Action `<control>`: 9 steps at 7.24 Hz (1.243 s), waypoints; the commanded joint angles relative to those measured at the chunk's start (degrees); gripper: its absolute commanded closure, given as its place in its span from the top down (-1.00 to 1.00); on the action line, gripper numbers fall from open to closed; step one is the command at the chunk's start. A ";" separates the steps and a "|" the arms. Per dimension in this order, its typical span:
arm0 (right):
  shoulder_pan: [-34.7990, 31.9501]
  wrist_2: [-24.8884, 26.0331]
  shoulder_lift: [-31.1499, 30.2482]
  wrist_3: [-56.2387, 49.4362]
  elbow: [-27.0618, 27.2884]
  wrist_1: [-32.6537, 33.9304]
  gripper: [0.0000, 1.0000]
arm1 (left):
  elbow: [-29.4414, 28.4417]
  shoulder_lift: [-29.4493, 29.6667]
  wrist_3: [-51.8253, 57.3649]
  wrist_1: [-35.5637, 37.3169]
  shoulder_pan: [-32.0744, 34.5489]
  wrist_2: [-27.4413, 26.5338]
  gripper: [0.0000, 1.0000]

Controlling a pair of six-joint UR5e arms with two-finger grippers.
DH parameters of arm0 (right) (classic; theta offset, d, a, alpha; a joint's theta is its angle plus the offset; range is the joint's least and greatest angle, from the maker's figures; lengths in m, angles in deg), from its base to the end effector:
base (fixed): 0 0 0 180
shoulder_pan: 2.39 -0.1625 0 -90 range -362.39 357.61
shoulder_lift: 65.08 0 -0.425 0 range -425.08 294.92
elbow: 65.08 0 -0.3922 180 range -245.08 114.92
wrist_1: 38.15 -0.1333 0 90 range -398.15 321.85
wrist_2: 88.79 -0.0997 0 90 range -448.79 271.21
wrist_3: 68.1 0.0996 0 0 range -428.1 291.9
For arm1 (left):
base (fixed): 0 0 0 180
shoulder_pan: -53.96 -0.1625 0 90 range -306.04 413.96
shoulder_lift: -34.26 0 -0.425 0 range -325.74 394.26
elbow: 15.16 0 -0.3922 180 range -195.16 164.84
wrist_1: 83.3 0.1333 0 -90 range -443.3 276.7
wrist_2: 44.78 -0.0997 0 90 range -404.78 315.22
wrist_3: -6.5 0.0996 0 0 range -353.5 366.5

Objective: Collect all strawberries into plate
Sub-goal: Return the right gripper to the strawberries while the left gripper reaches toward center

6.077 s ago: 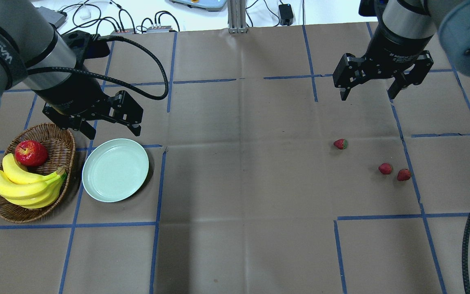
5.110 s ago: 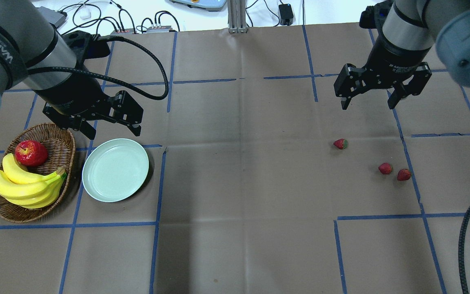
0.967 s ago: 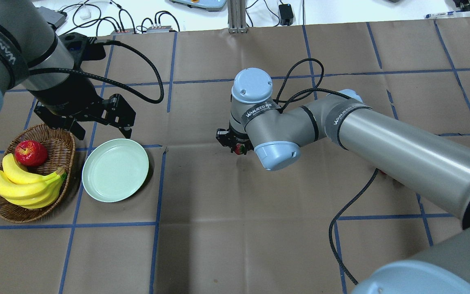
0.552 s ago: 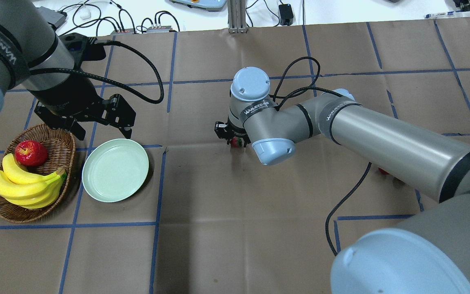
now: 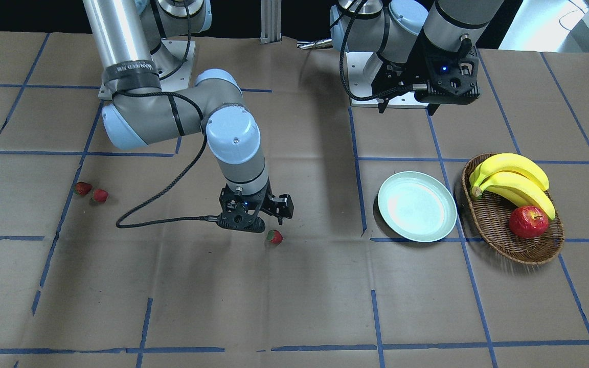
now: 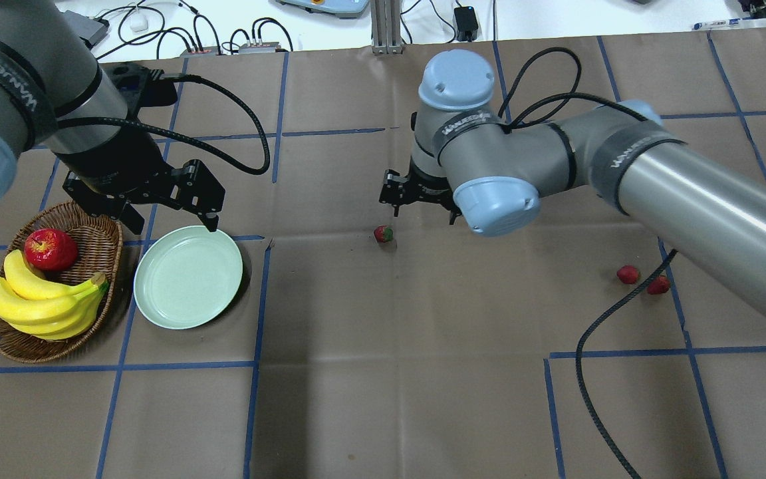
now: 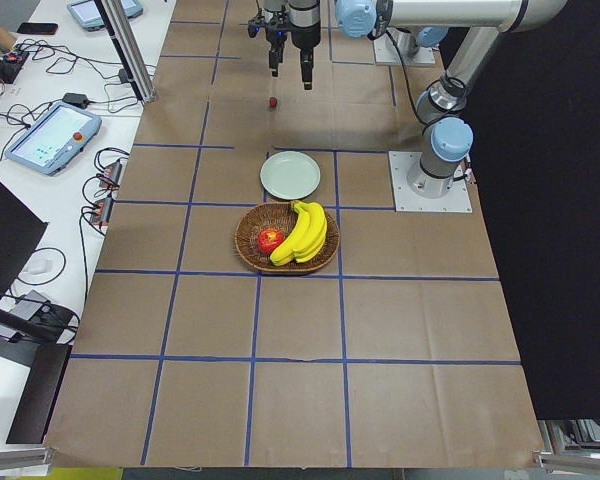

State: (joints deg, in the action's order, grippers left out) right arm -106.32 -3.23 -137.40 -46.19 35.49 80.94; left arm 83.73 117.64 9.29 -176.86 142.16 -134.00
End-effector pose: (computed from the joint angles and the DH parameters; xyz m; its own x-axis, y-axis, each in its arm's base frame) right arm 0.2755 -0.5248 0.2840 -0.9874 0.1384 -0.0773 0.1377 0.9904 0.0153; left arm -0.1210 -0.4360 0.4599 -0.9997 0.0156 0.0185 0.0174 0.9948 0.1008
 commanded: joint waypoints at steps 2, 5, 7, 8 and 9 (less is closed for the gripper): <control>15.02 4.17 -11.23 -20.44 12.06 -1.86 1.00 | 2.97 3.52 -0.68 6.95 0.82 0.27 1.00; 29.37 4.09 -15.48 -41.97 25.07 10.92 1.00 | 2.80 12.73 -6.03 18.62 7.13 1.32 1.00; 32.03 3.83 -13.12 -45.73 29.58 18.17 1.00 | 1.66 19.51 -9.36 23.93 10.57 0.80 1.00; 32.30 4.09 -10.84 -46.16 29.94 19.93 1.00 | 1.74 22.67 -9.64 28.30 11.28 1.49 1.00; 32.83 4.09 -8.56 -46.26 30.04 20.64 0.99 | 1.66 25.75 -9.73 30.87 12.42 1.41 1.00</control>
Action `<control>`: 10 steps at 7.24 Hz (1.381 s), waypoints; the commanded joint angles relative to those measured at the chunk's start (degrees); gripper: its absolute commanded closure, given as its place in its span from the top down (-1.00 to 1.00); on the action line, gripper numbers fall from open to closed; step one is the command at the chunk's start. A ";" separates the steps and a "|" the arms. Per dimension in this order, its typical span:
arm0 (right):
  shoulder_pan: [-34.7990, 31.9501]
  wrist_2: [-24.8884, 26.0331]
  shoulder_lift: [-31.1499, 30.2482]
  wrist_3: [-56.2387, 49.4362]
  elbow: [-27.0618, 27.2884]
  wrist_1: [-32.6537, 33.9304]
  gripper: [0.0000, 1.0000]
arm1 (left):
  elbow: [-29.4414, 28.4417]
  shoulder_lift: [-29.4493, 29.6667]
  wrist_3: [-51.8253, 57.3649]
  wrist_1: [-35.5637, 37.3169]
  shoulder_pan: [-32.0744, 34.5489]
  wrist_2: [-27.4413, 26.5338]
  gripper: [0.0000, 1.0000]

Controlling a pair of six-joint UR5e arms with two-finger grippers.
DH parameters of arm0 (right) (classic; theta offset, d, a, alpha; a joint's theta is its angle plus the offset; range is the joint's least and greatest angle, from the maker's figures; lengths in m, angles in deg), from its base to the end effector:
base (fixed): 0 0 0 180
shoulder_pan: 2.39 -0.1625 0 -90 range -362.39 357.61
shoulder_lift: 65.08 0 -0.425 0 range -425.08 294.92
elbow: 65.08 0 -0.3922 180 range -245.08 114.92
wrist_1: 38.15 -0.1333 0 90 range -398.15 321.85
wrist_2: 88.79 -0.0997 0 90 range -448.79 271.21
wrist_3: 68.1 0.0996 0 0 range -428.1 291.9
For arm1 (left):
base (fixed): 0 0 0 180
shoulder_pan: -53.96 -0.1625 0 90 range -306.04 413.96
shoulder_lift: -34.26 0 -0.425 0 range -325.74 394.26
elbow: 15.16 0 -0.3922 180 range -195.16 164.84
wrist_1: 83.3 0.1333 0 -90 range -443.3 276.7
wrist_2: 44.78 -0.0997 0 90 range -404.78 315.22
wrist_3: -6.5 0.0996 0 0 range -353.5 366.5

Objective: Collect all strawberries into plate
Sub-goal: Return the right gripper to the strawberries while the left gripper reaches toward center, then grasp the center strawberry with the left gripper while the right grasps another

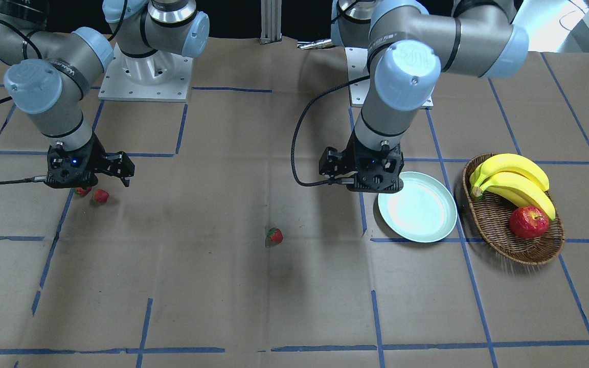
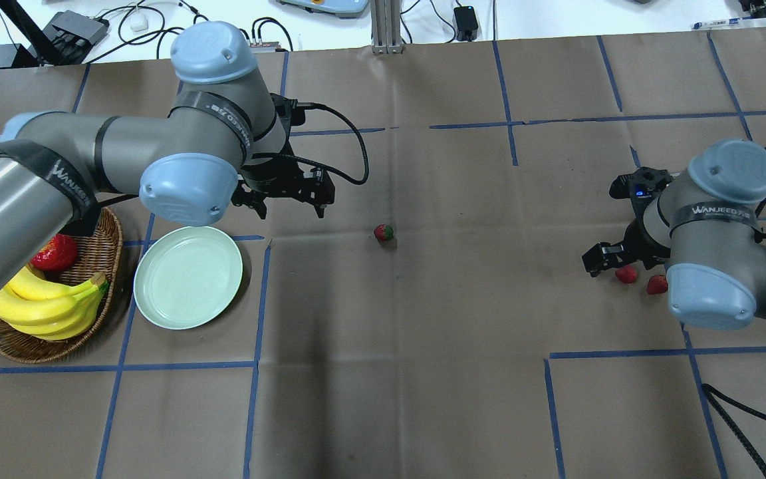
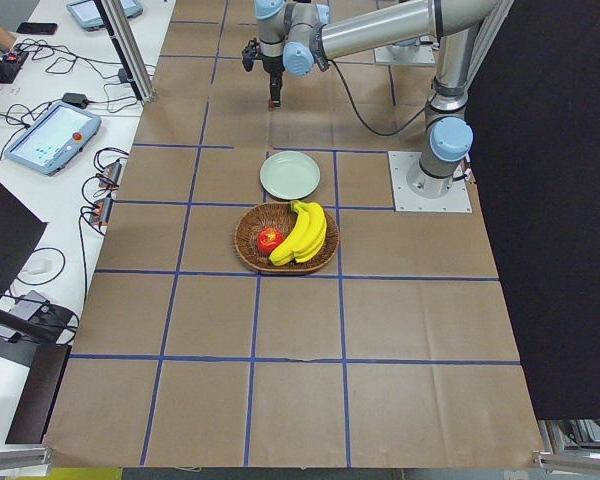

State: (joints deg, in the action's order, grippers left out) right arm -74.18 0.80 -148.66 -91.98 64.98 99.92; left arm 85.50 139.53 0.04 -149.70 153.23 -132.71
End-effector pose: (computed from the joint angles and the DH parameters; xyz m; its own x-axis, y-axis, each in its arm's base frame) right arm -0.0040 -0.4409 0.2036 -0.9951 -0.0988 0.0047 -0.0989 0.9947 -0.0283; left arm -0.2254 -0.5309 0.2975 -0.9984 0.0476 0.0313 0.0489 0.9978 0.0445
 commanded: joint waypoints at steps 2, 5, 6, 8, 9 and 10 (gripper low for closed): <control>1.13 0.32 4.30 -0.46 1.07 3.34 0.99 | -1.42 8.62 -3.89 11.27 4.86 0.21 1.00; 1.13 0.50 5.18 -0.03 0.81 3.60 0.39 | -3.36 13.20 -5.91 12.00 7.77 0.38 1.00; 1.13 0.50 5.10 -0.02 0.72 4.04 0.10 | -3.53 13.56 -6.88 12.79 7.78 3.52 0.99; 1.13 0.33 5.10 0.24 0.46 4.13 -0.26 | -3.89 15.49 -6.98 13.41 7.78 4.43 0.98; 1.13 0.41 5.10 0.15 0.11 4.48 -0.36 | -3.80 16.46 -7.42 14.63 7.78 4.60 0.98; 1.13 0.41 5.10 0.15 -0.24 4.39 -0.51 | -3.89 17.07 -7.59 14.64 7.78 4.78 0.96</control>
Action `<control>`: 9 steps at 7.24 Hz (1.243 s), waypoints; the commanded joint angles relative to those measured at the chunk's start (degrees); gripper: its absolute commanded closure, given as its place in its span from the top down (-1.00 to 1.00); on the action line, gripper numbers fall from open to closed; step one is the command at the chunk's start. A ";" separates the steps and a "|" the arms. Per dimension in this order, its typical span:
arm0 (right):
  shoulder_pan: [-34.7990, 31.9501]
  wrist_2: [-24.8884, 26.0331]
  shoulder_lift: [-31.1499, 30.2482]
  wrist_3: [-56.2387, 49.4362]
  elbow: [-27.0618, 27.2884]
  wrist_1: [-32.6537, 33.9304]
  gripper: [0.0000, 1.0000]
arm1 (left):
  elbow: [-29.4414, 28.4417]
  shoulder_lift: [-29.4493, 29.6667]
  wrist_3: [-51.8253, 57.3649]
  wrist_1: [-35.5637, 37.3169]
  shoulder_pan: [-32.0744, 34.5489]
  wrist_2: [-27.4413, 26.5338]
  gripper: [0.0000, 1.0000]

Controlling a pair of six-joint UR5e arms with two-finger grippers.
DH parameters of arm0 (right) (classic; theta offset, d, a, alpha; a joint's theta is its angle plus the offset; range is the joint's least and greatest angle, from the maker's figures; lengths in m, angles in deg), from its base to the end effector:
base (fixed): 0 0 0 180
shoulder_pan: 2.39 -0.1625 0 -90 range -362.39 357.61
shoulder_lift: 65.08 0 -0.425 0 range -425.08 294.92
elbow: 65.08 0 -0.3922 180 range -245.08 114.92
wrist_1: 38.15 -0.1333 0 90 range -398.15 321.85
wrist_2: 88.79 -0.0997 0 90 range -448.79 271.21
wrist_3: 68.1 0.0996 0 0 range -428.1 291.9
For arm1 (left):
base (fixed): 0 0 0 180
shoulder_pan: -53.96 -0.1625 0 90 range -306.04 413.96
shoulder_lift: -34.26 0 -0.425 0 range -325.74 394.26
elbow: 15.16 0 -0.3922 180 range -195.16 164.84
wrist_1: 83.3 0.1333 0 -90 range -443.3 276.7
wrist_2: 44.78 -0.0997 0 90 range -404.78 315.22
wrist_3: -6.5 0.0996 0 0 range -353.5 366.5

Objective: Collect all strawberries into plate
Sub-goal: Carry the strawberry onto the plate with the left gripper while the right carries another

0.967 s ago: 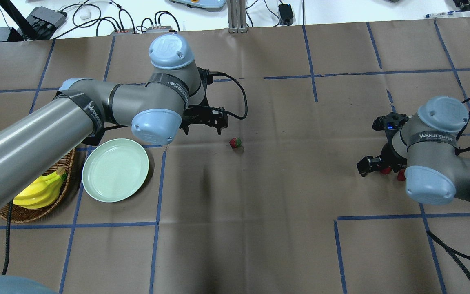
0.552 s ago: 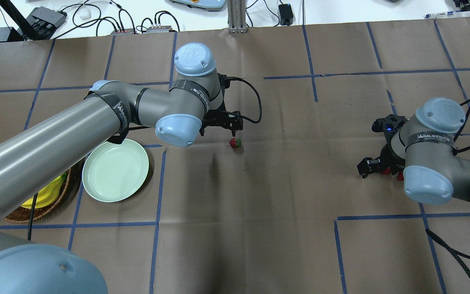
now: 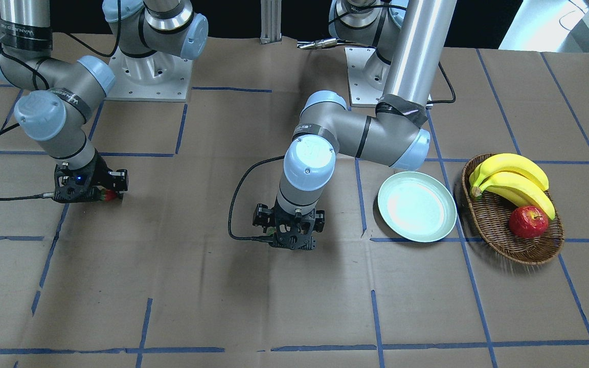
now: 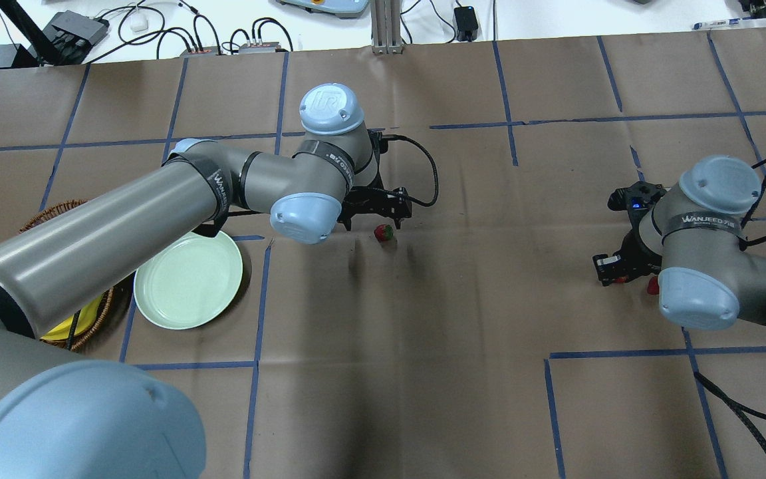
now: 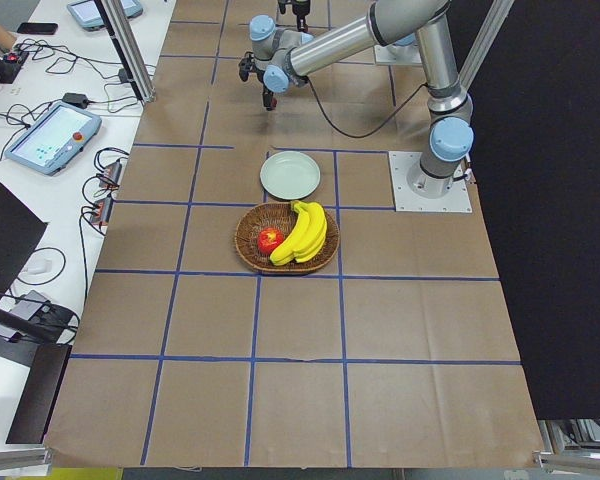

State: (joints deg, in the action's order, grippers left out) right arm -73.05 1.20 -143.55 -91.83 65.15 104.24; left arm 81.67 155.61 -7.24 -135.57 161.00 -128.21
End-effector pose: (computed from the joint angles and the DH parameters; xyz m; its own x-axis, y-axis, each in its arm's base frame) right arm -0.0161 -0.4485 0.1724 -0.9971 -0.0765 0.0043 -0.0766 0.9970 -0.0101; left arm -0.3225 -0.5583 0.1833 -0.9925 0.0549 0.1093 0.0590 0.9977 0.0348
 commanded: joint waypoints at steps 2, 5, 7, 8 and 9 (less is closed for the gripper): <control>0.00 0.19 -0.63 -0.01 -0.68 -0.10 -0.75 | -0.06 1.18 -0.67 0.51 0.10 2.03 0.36; -0.18 0.10 -0.98 0.34 -4.53 -2.37 -0.76 | -0.06 1.09 -1.55 0.51 0.01 3.00 -0.96; -1.75 -0.16 -1.25 3.57 -8.04 -4.31 -0.76 | 1.51 -3.89 0.45 -0.62 -1.64 1.96 -1.00; -4.98 -0.25 -1.25 7.60 -10.41 -6.58 -0.77 | 2.65 -8.45 5.52 -5.24 -5.05 -3.09 -1.00; -9.10 -0.42 -1.07 13.56 -13.22 -9.04 -0.77 | 5.02 -13.28 16.01 -9.90 -8.65 -8.71 -1.00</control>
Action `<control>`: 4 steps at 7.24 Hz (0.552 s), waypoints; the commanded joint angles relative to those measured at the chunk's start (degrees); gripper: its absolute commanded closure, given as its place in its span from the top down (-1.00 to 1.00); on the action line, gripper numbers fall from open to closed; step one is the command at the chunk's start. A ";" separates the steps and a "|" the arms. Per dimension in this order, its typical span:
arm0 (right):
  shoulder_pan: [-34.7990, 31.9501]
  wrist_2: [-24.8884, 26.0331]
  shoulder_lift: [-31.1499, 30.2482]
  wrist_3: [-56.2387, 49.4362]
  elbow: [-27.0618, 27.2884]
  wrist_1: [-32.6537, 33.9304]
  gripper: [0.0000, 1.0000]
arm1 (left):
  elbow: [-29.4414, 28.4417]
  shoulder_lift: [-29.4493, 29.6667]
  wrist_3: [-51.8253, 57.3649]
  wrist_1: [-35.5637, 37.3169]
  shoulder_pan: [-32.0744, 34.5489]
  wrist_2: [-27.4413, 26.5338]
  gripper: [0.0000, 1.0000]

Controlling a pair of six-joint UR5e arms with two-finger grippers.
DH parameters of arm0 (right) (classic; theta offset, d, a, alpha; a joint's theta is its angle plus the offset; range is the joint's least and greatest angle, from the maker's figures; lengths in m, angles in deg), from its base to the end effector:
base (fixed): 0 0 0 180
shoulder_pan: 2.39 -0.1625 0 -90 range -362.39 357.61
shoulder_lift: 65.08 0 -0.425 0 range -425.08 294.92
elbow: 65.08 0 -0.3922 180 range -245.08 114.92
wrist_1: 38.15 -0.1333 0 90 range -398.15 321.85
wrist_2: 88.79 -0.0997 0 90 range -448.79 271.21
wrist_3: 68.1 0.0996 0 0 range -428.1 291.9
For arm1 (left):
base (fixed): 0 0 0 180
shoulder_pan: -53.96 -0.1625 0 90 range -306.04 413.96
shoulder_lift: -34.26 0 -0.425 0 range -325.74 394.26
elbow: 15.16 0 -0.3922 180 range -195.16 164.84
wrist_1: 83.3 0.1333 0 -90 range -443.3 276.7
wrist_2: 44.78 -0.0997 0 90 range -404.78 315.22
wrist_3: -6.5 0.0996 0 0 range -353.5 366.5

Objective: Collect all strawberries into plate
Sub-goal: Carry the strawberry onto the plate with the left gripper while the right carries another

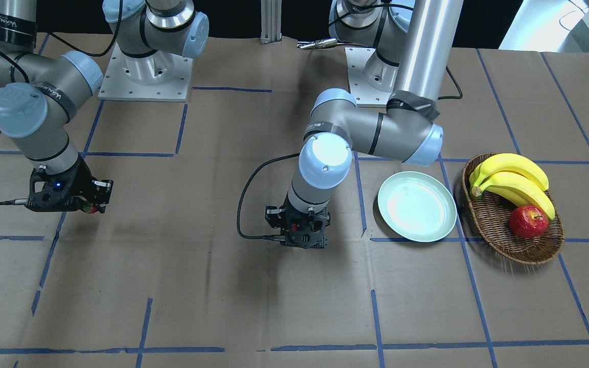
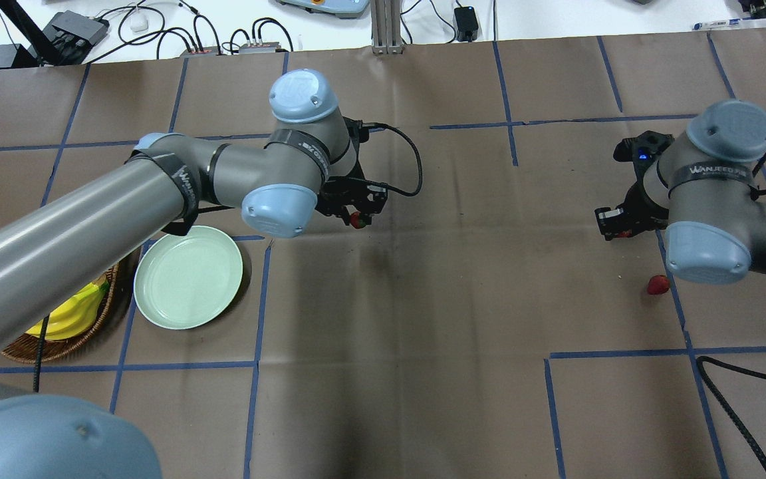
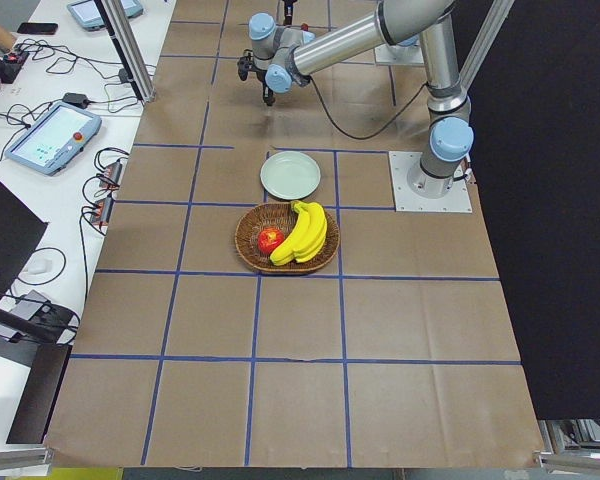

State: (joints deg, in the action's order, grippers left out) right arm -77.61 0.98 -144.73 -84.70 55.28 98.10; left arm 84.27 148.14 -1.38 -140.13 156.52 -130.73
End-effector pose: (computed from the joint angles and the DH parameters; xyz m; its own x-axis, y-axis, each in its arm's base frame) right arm 0.0062 -0.5006 0.2353 -0.9992 -0.0308 0.0238 -0.0329 0.9951 -0.0937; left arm -0.2673 -0.5544 0.2361 -0.9943 0.0809 0.0696 0.0819 0.9966 0.0121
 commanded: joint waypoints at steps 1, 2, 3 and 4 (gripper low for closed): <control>-9.80 -0.64 0.72 13.45 -5.38 -4.66 -0.77 | 6.53 -9.86 14.95 -6.43 -6.64 -11.30 -1.00; -16.12 -0.90 1.51 21.61 -6.44 -4.94 -0.77 | 11.36 -12.77 20.57 -5.57 -9.19 -13.87 -1.00; -22.36 -1.08 3.51 28.22 -7.76 -4.69 -0.77 | 16.45 -15.23 26.20 -4.70 -14.09 -13.90 -1.00; -28.17 -2.65 6.67 35.33 -10.82 -4.25 -0.77 | 21.03 -15.78 30.95 -1.38 -19.62 -13.81 -1.00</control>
State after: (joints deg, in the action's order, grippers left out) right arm -98.34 -0.38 -141.21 -58.21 47.45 93.59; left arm 99.54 134.11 23.27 -144.24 143.03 -144.02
